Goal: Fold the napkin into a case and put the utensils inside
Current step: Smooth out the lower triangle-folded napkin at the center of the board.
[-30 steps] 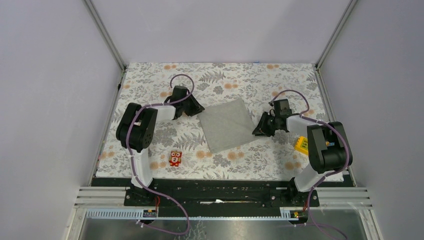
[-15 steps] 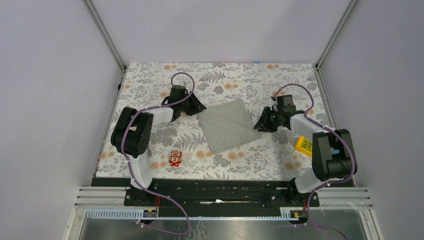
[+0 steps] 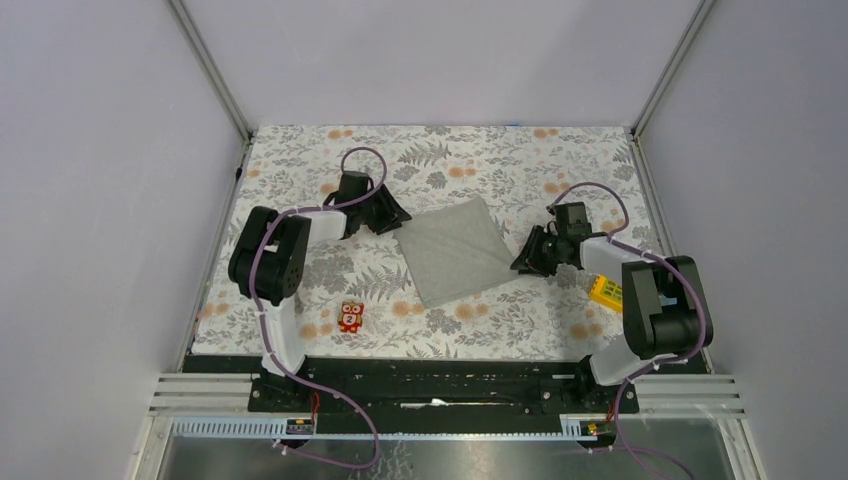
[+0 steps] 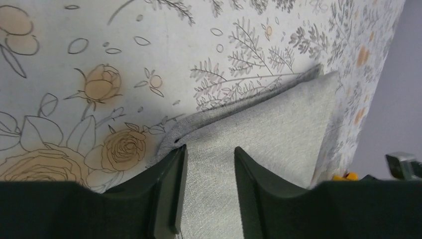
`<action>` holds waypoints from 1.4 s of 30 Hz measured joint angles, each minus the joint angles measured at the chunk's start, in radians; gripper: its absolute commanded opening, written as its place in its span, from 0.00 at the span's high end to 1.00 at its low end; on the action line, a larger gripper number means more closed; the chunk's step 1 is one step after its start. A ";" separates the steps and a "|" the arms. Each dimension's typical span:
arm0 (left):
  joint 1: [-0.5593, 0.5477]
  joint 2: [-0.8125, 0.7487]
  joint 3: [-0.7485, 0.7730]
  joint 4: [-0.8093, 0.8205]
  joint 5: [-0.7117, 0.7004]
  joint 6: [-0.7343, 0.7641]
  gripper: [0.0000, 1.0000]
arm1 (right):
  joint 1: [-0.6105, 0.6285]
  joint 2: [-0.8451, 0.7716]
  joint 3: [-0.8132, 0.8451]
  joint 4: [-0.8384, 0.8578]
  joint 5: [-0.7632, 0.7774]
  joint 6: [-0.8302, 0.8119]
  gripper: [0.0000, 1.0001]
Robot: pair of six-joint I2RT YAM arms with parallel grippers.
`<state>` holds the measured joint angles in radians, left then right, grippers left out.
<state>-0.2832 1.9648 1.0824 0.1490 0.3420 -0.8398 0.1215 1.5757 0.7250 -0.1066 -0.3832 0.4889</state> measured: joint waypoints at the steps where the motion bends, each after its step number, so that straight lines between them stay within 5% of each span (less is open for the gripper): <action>1: -0.004 -0.004 0.000 0.001 0.000 0.006 0.47 | 0.001 -0.006 0.000 -0.004 0.004 -0.005 0.62; 5: -0.031 -0.065 0.000 -0.046 -0.003 0.049 0.41 | 0.002 -0.058 0.031 -0.061 0.014 -0.029 0.49; 12: -0.091 -0.101 0.085 -0.055 0.035 0.080 0.40 | 0.008 0.044 0.253 0.020 -0.120 0.000 0.44; 23: -0.082 -0.001 0.126 -0.048 0.036 0.084 0.42 | 0.051 0.480 0.631 0.247 -0.326 0.159 0.53; 31: -0.017 0.018 0.081 -0.021 0.036 0.075 0.41 | 0.053 0.621 0.686 0.311 -0.336 0.198 0.65; 42: 0.004 0.019 0.051 0.014 0.074 0.058 0.30 | 0.050 0.682 0.753 0.212 -0.223 0.113 0.59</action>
<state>-0.2794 1.9839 1.1339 0.1635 0.4156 -0.7822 0.1719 2.2581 1.4780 0.1055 -0.6060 0.6018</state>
